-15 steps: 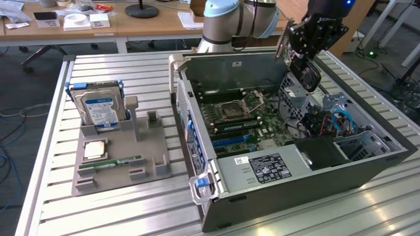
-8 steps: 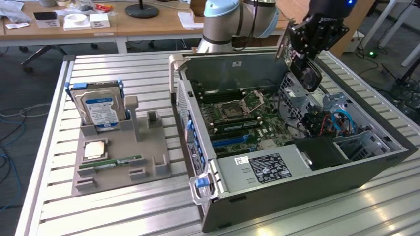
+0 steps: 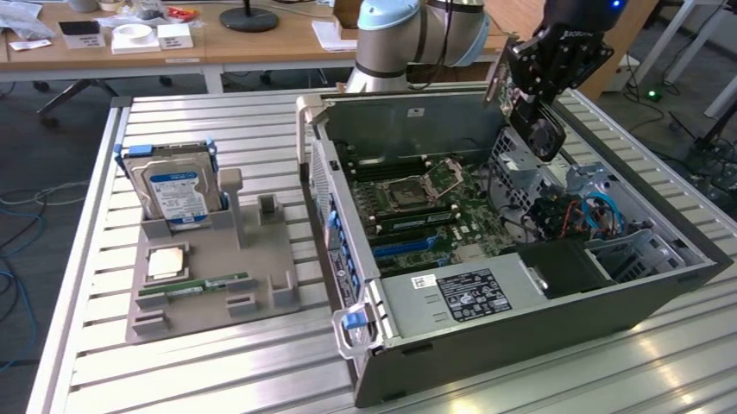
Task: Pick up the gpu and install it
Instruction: 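Insert the gpu into the slot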
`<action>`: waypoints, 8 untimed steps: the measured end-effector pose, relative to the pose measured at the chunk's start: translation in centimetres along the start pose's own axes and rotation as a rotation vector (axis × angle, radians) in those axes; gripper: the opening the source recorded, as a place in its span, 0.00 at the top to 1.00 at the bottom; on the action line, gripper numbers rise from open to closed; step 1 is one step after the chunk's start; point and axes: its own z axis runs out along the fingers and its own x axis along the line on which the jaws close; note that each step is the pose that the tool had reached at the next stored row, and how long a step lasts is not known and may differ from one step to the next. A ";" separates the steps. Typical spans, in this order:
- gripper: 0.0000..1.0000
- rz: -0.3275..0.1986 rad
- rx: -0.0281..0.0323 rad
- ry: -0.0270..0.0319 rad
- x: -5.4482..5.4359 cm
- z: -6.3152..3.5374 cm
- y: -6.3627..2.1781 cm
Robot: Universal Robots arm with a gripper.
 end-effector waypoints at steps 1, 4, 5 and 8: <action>0.74 0.000 0.0000 0.0001 0.0 0.00 0.00; 0.74 0.000 0.0000 0.0000 0.0 0.00 0.00; 0.74 0.000 0.0000 0.0000 0.0 0.00 0.00; 0.74 0.000 0.0000 0.0000 0.0 0.00 0.00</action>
